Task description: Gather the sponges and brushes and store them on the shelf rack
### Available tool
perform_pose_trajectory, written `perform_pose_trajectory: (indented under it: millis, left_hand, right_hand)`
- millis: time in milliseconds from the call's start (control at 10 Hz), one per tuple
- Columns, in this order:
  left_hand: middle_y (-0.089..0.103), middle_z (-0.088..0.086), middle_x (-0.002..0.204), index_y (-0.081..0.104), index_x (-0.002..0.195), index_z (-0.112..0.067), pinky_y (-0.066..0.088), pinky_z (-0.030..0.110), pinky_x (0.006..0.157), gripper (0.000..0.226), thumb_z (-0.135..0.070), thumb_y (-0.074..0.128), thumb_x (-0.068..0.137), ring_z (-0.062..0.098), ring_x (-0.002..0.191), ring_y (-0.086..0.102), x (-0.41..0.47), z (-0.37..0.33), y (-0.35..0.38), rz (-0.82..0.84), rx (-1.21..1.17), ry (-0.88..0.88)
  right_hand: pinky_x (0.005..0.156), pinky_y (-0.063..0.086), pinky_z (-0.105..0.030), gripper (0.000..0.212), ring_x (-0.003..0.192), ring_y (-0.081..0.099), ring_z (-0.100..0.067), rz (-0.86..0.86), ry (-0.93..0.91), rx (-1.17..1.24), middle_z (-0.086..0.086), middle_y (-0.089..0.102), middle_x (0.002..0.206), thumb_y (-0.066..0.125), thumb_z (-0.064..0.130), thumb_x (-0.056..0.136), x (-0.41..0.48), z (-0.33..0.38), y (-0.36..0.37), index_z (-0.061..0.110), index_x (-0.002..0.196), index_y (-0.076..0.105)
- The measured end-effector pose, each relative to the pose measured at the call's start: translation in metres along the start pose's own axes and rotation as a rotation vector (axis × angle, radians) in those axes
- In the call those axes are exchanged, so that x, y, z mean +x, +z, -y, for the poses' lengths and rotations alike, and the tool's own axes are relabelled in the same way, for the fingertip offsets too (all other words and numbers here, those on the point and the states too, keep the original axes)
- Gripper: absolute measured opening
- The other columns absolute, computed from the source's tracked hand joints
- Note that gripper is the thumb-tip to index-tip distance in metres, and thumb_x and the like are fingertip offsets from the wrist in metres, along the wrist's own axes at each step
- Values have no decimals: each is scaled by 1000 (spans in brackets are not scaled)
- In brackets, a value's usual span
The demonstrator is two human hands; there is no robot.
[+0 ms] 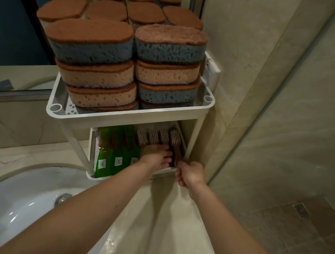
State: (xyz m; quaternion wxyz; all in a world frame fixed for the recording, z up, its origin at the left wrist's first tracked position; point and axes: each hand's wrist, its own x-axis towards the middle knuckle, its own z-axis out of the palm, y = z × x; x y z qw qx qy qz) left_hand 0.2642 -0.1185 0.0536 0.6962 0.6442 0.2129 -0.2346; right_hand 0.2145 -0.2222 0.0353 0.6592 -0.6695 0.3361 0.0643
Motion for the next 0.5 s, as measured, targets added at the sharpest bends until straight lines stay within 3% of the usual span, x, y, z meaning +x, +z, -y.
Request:
perform_pose_trajectory:
  millis: [100, 200, 300, 500]
  left_hand:
    - [65, 15, 120, 59, 119, -8, 52, 26, 66, 23, -7, 45, 101, 18, 82, 63, -2, 2, -2, 4, 15, 16]
    - [62, 18, 126, 56, 127, -6, 52, 32, 80, 28, -7, 42, 102, 27, 100, 63, -4, 4, -2, 20, 18, 8]
    - [59, 19, 130, 54, 128, -5, 50, 34, 87, 30, -8, 38, 103, 32, 115, 59, -11, 4, -3, 30, 17, -2]
    - [62, 18, 125, 56, 124, -7, 53, 33, 85, 28, -3, 38, 102, 27, 103, 64, -17, 13, -9, 22, -4, 9]
  right_hand:
    - [33, 37, -20, 14, 36, 47, -15, -15, 19, 96, -10, 54, 57, 51, 4, 94, 2, -1, 4, 6, 81, 55]
    - [40, 48, -24, 6, 46, 55, -20, -18, 26, 164, -13, 62, 70, 51, 0, 93, 2, -3, 11, 5, 94, 55]
    - [50, 53, -31, 20, 56, 58, -26, -52, 8, 191, -18, 64, 80, 52, -7, 87, 0, -4, 14, 9, 97, 50]
    - [55, 53, -32, 24, 66, 61, -26, -57, -67, 163, -19, 64, 89, 54, -7, 86, -10, -9, 11, 11, 101, 48]
